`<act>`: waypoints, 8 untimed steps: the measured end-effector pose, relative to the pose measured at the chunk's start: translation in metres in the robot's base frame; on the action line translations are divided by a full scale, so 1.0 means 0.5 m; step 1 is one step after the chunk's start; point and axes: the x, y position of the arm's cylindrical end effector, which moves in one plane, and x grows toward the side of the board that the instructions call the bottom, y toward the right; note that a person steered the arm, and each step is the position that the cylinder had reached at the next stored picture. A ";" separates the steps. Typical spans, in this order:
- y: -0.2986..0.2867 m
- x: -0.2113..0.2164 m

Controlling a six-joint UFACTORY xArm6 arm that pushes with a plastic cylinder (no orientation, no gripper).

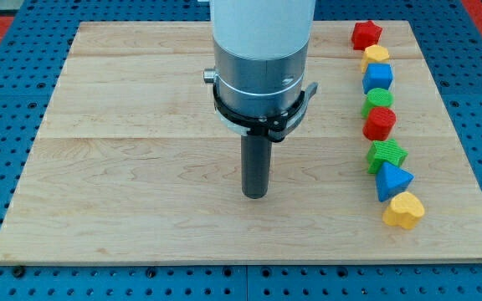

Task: Move your arm to the bottom right

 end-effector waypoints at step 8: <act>0.469 0.167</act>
